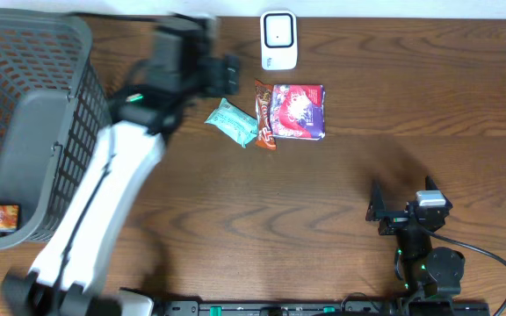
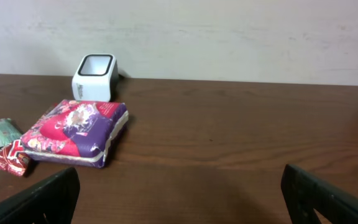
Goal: Scan the item barcode
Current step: 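Carry the orange chocolate bar with the left gripper and release it between the packs, then reach the left gripper into the basket and grasp the orange Kleenex tissue pack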
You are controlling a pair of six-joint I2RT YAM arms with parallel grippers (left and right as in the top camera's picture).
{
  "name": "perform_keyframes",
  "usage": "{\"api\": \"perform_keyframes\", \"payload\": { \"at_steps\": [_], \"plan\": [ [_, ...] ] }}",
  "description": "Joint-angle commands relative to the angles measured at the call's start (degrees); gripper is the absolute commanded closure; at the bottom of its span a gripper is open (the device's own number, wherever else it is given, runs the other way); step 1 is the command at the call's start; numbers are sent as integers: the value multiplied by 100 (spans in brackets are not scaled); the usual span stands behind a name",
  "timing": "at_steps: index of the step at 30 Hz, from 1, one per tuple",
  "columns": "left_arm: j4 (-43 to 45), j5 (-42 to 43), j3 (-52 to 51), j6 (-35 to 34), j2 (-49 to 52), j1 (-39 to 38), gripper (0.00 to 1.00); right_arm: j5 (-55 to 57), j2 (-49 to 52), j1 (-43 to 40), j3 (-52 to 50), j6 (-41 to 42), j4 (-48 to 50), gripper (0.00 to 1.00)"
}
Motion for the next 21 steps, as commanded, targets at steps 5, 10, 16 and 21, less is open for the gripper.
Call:
{"api": "perform_keyframes", "payload": {
  "at_steps": [5,10,16,21],
  "plan": [
    [-824,-2424,48,-1117,-1025,1591,13,-15,-20,-39,-9,-4,-22,1],
    [-1561,-3807,48,-2087,-905,2555,12,-15,-20,-39,-9,-2,-22,1],
    [-1958,-4695,48,-3394,-413,3554,8,-15,-20,-39,-9,-4,-22,1],
    [-2302,-4695,48,-4175,212,4194,8,-15,-20,-39,-9,-4,-22,1]
  ]
}}
